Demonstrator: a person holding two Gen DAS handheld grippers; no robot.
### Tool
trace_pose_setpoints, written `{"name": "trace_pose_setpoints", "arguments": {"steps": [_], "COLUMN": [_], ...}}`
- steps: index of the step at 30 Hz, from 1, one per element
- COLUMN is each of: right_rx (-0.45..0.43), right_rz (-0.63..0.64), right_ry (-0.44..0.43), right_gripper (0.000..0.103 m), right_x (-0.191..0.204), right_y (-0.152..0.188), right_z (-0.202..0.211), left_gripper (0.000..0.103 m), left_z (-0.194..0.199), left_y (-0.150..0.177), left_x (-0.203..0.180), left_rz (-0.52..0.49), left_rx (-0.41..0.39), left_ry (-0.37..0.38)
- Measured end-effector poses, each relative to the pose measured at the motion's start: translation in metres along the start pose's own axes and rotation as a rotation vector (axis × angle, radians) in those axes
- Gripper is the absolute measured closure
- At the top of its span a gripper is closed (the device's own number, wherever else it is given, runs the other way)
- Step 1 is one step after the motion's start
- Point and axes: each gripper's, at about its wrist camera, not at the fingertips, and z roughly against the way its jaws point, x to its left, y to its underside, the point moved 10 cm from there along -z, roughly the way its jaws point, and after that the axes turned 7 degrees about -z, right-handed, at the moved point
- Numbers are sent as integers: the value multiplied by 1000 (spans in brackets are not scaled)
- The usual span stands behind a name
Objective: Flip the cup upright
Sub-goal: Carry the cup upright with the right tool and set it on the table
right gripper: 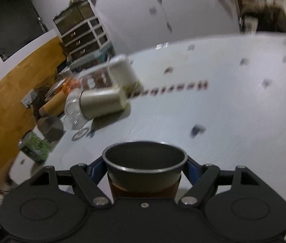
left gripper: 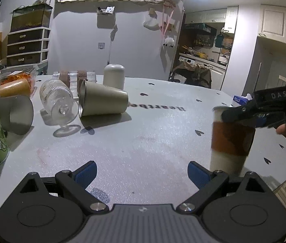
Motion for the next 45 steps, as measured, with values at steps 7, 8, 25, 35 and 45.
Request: {"name": "trace_pose_setpoints", "arguments": {"steps": [7, 8, 25, 35, 45], "right_rx": [-179, -213, -548, -520, -536], "right_rz": [68, 75, 21, -56, -80], "right_ry": [173, 207, 583, 589, 528], "right_gripper": [24, 24, 24, 24, 8], "right_x": [-48, -56, -190, -217, -194], "right_y": [-42, -51, -155, -148, -134], "right_z": [11, 12, -10, -27, 4], "left_gripper": [8, 8, 8, 7, 6], "left_z": [-3, -3, -8, -9, -7], "left_y": [2, 2, 2, 3, -7], "left_x": [-1, -2, -4, -5, -10], "left_rz": [-4, -6, -20, -26, -41], "left_rx": [7, 8, 3, 6, -20], "left_ry": [-4, -6, -21, -19, -21]}}
